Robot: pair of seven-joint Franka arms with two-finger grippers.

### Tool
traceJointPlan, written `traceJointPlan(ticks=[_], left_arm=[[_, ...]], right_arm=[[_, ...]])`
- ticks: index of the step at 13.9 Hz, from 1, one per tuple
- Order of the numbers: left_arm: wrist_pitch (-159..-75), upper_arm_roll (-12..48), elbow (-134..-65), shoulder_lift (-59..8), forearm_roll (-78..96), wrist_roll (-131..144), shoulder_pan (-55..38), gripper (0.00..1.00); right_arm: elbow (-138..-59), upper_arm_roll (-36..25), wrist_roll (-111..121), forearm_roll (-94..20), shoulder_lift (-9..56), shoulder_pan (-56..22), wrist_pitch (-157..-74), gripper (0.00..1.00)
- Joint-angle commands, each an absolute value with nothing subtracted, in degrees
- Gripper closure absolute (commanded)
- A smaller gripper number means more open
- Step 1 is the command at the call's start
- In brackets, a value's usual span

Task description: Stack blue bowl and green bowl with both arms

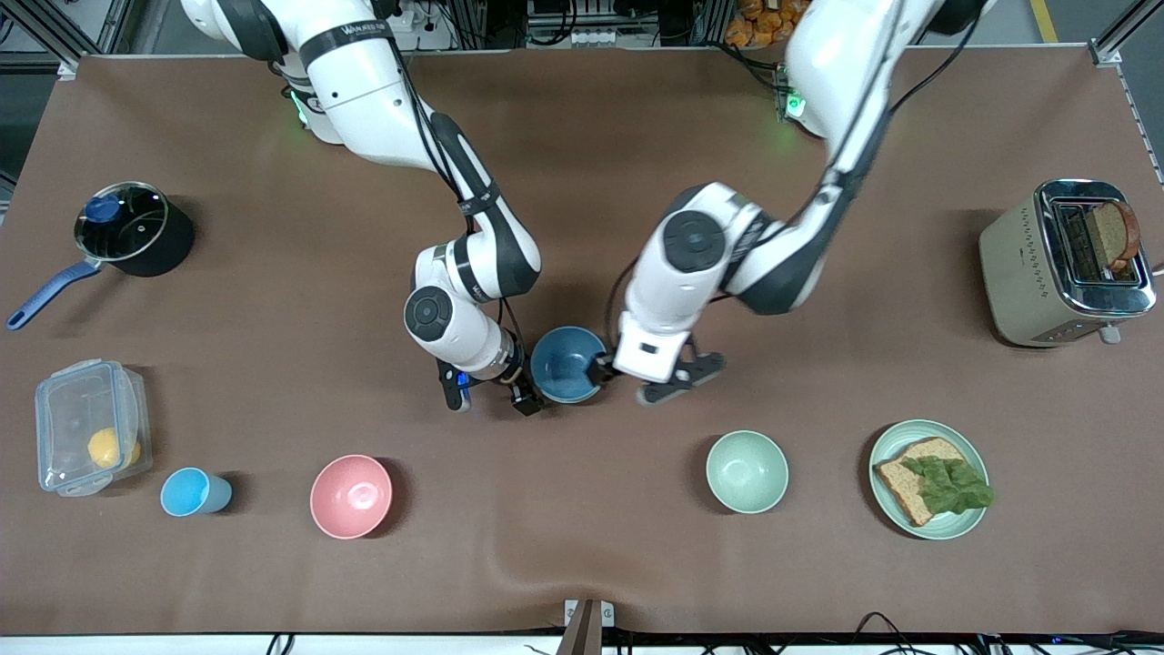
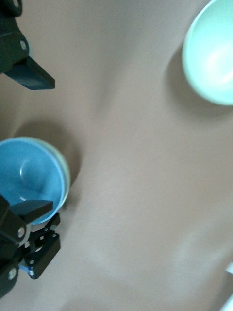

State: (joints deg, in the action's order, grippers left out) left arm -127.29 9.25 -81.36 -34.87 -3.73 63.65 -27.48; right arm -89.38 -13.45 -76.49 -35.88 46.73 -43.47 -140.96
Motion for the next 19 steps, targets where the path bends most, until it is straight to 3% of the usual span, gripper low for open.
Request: traceJointPlan(ticks=[1, 6, 10, 13, 15, 18, 19], left_arm=[[-119.3, 9.4, -83.67, -26.83, -5.01, 57.68, -23.13, 0.0], [-100.06, 9.75, -83.58, -16.01, -4.49, 32.39, -9.79, 0.0], [-92.91, 10.02, -83.76, -10.82, -3.52, 20.07, -2.48, 0.0], [-91.32, 8.27, -87.96, -5.56, -0.44, 13.47, -1.14, 0.0], [-90.88, 7.91, -92.79, -0.81, 0.44, 10.82, -1.05, 0.0], [-87.03, 7.82, -93.78, 1.67, 0.44, 9.06, -1.05, 0.0], [-86.75, 7.74, -93.87, 2.19, 0.44, 8.88, -0.97, 0.0]], right_arm=[[-88.77, -14.24, -69.82, -34.37, 44.22, -41.06, -135.65, 0.0], [-88.77, -25.02, -39.07, -34.37, 37.19, -35.34, -115.34, 0.0], [-88.59, -36.89, -20.42, -30.34, 31.22, -36.12, -106.72, 0.0], [-87.8, -38.41, -16.54, -19.55, 24.63, -36.3, -102.58, 0.0], [-87.72, -34.14, -14.51, -14.7, 19.8, -32.55, -100.56, 0.0], [-88.5, -11.58, -14.24, -2.24, 10.49, -14.99, -96.88, 0.0], [-88.51, -7.77, -13.89, -0.89, 8.2, -11.55, -94.68, 0.0]])
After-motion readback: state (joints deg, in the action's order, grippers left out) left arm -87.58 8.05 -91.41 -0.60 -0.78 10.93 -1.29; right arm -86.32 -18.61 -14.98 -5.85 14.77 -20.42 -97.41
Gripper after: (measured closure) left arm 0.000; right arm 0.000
